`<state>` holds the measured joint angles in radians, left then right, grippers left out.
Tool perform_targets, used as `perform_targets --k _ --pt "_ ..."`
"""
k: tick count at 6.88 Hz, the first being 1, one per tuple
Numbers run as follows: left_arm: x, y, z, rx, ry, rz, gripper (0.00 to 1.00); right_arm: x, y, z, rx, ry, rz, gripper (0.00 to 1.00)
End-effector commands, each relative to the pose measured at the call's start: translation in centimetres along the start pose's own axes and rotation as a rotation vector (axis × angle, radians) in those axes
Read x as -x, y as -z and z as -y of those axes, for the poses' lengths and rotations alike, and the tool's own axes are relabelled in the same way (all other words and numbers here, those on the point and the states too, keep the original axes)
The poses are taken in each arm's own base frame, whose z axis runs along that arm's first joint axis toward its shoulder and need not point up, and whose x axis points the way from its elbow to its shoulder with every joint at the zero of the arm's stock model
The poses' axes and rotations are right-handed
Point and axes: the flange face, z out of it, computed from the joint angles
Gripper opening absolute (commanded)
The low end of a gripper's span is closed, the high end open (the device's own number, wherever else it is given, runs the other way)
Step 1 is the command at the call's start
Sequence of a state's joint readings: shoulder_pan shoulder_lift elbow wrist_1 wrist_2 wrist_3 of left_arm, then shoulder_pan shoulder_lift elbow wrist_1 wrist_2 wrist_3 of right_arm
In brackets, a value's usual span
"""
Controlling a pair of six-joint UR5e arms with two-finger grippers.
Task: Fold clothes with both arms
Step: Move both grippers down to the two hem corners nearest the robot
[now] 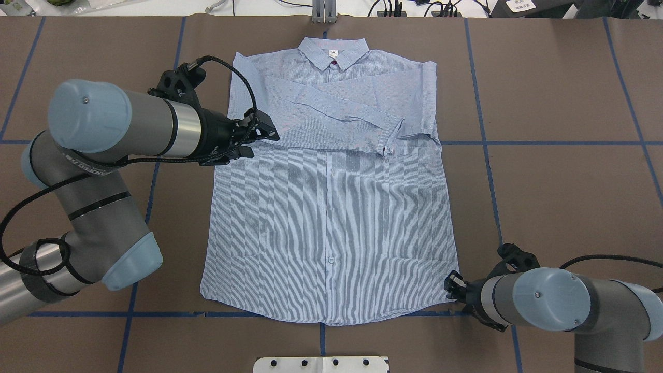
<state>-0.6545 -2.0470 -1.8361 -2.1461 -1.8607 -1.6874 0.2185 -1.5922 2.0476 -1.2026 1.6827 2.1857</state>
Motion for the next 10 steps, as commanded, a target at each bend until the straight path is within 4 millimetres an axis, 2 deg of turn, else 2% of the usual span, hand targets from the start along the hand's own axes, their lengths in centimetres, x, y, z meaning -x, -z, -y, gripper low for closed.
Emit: perform_targets --k 1,3,4,5,6,7,8,9,10 --pt "0.0 0.1 0.0 0.000 0.000 -0.001 0.69 0.0 0.1 0.0 0.004 0.001 0.001 0.00" --pt "0.2 -0.2 -0.7 0.011 0.000 0.001 0.69 1.0 2.4 -0.4 0.027 -0.002 0.040 0.00" --pt "3.7 -0.8 -5.1 0.028 -0.016 0.038 0.83 1.1 3.4 -0.3 0.038 -0.005 0.052 0.00" --pt "8.6 -0.2 -11.9 -0.003 -0.051 0.080 1.00 1.0 3.9 0.0 0.041 -0.008 0.054 0.00" --pt "11.5 1.3 -14.2 0.032 -0.062 0.133 1.00 0.9 3.8 0.1 0.040 -0.009 0.049 0.00" --pt "14.7 0.8 -17.0 0.064 -0.042 0.220 1.00 0.9 3.8 0.0 0.049 -0.008 0.044 0.00" --pt "15.8 0.6 -18.0 0.069 -0.049 0.302 1.00 0.8 3.9 0.1 0.057 -0.011 0.038 0.00" --pt "16.7 0.0 -19.9 0.090 -0.028 0.340 0.98 0.9 3.9 0.2 0.060 -0.012 0.034 0.00" --pt "17.2 -0.3 -19.9 0.087 -0.027 0.359 0.90 0.8 3.9 0.2 0.071 -0.014 0.027 0.00"
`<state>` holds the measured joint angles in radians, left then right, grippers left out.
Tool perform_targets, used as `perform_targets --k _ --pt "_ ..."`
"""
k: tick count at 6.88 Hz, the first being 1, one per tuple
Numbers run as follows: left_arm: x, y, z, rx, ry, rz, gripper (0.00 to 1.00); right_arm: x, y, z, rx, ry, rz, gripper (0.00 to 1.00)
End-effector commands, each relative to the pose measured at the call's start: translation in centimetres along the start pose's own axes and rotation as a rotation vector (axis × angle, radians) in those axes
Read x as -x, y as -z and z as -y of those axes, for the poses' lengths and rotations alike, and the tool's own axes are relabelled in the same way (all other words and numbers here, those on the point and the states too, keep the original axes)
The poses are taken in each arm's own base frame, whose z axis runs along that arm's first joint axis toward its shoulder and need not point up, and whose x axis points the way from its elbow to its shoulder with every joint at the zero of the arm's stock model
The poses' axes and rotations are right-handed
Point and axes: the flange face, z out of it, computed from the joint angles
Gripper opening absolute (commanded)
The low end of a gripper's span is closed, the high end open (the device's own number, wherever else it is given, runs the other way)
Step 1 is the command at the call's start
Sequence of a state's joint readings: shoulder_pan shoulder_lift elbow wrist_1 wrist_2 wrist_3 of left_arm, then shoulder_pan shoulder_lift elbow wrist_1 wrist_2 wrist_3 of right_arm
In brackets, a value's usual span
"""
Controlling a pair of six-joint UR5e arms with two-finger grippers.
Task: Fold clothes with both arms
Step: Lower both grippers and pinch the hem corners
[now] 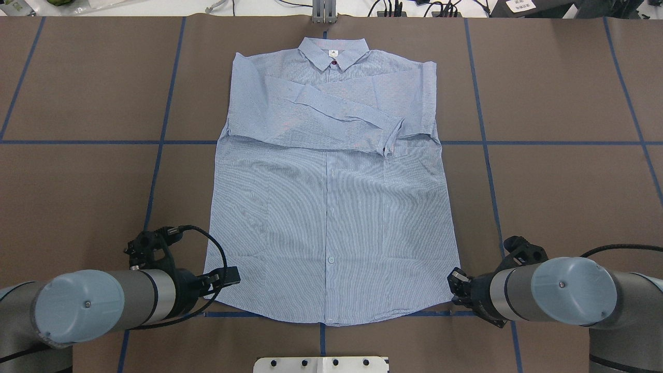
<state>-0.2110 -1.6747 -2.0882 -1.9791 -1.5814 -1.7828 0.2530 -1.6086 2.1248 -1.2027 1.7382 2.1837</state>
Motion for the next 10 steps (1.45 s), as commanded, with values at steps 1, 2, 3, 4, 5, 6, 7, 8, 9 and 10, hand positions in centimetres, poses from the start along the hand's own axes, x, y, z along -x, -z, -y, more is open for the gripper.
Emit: perform_targets --k 1,2,3,4,5,6,7,8,9,10 --pt "1.0 -1.1 -0.8 -0.002 0.006 0.077 0.80 -0.1 0.0 0.3 0.007 -0.005 -0.009 0.00" --pt "1.3 -1.2 -0.7 -0.005 0.007 0.084 0.72 0.0 0.0 0.4 0.004 -0.008 -0.008 0.00" --pt "1.9 -1.5 -0.5 -0.010 0.005 0.100 0.71 0.1 0.1 0.5 0.004 -0.009 -0.005 0.00" --pt "2.4 -1.9 -0.5 -0.012 0.004 0.112 0.70 0.1 0.1 0.6 0.002 -0.010 -0.006 0.00" --pt "2.7 -2.5 -0.4 -0.015 0.000 0.126 0.70 0.1 0.1 0.6 0.002 -0.011 -0.006 0.00" --pt "3.1 -3.4 -0.3 -0.018 -0.006 0.141 0.69 0.1 0.2 0.7 0.001 -0.011 -0.005 0.00" --pt "3.1 -3.9 -0.5 -0.015 -0.010 0.148 0.67 0.1 0.1 0.7 0.000 -0.012 -0.006 0.00" --pt "3.0 -3.9 -0.5 -0.015 -0.010 0.146 0.59 0.1 0.2 0.7 0.000 -0.012 -0.004 0.00" --pt "3.0 -3.9 -0.4 -0.017 -0.009 0.146 0.54 0.1 0.2 0.8 -0.001 -0.012 -0.005 0.00" --pt "2.9 -3.7 0.1 -0.025 -0.006 0.142 0.53 -0.1 0.2 0.9 -0.003 -0.013 -0.007 0.00"
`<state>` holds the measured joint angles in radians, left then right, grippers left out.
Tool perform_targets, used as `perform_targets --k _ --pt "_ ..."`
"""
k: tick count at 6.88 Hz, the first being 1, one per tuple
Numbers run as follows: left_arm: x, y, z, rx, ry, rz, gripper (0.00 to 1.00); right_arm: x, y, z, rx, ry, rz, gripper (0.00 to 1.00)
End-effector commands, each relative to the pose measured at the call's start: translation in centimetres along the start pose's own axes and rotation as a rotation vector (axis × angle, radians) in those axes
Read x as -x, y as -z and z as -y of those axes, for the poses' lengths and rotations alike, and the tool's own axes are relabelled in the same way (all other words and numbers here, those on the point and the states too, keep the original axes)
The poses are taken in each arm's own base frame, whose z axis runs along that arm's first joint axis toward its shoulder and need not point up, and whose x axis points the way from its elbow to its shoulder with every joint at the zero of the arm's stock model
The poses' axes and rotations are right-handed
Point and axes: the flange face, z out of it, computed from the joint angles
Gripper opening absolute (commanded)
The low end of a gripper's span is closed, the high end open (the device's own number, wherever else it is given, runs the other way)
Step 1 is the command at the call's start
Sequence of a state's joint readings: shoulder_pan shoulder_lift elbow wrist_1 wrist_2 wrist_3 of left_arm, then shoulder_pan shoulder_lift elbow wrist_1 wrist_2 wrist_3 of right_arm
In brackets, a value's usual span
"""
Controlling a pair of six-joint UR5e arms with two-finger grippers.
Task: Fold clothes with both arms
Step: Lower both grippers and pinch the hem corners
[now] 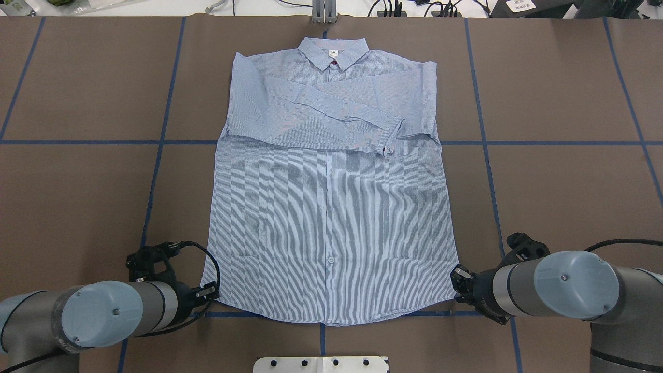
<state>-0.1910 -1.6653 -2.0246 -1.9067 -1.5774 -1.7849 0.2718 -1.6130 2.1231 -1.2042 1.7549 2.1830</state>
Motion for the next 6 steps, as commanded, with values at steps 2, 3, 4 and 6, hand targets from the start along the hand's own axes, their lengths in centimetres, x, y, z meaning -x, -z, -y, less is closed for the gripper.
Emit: perform_targets --k 2,3,4,6 --pt "0.05 -0.06 1.05 -0.019 -0.021 0.002 0.53 -0.09 0.22 0.35 -0.005 -0.005 0.001 0.00" --pt "0.03 0.03 1.45 -0.025 -0.021 0.000 0.53 -0.07 0.29 0.32 -0.004 -0.004 0.002 0.00" --pt "-0.05 0.06 1.44 -0.024 -0.021 -0.001 0.52 -0.11 0.34 0.33 -0.004 -0.005 0.003 0.00" --pt "-0.06 -0.06 1.44 -0.025 -0.021 0.000 0.50 0.00 0.45 0.56 -0.006 -0.008 0.005 0.00"
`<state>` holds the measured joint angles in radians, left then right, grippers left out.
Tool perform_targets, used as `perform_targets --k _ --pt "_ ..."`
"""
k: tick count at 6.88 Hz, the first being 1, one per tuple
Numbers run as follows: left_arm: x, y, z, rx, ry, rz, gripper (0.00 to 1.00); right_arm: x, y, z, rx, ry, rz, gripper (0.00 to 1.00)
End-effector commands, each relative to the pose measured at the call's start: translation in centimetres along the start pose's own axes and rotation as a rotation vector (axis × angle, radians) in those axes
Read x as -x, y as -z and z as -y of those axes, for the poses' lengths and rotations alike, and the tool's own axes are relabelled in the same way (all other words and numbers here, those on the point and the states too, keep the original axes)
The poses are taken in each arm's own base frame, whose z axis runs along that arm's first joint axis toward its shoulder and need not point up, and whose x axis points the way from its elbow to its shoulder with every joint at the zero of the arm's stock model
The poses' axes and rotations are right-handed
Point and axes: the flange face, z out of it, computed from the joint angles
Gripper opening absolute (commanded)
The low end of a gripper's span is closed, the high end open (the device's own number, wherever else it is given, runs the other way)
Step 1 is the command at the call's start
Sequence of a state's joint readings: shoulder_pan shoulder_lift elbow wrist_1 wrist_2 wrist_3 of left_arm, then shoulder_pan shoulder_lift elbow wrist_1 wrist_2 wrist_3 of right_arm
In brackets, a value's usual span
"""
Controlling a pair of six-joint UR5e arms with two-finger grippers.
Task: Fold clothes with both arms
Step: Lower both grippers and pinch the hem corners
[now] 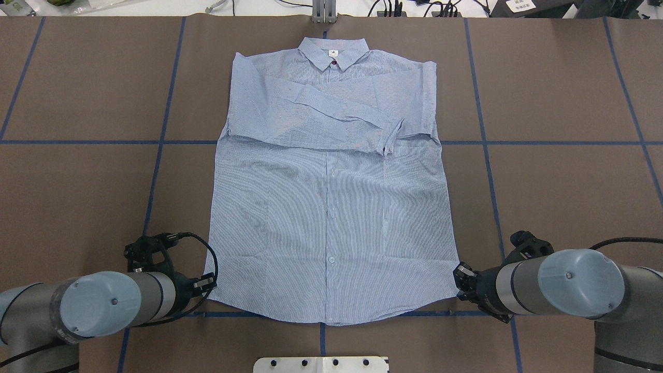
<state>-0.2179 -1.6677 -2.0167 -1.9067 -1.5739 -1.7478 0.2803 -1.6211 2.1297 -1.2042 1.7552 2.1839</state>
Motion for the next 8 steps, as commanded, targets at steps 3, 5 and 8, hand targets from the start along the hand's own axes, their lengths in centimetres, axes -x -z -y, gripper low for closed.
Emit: perform_targets --k 3,5,8 --pt "-0.94 0.27 -0.26 0.005 -0.002 -0.018 0.50 0.06 0.10 0.12 -0.001 -0.002 0.002 0.00" --pt "-0.57 -0.53 -0.19 0.002 -0.003 -0.002 0.50 0.06 0.10 0.12 -0.001 -0.002 0.002 0.00" --pt "-1.17 -0.37 -0.26 0.007 -0.001 -0.011 0.00 0.06 0.10 0.12 -0.001 -0.001 0.002 0.00"
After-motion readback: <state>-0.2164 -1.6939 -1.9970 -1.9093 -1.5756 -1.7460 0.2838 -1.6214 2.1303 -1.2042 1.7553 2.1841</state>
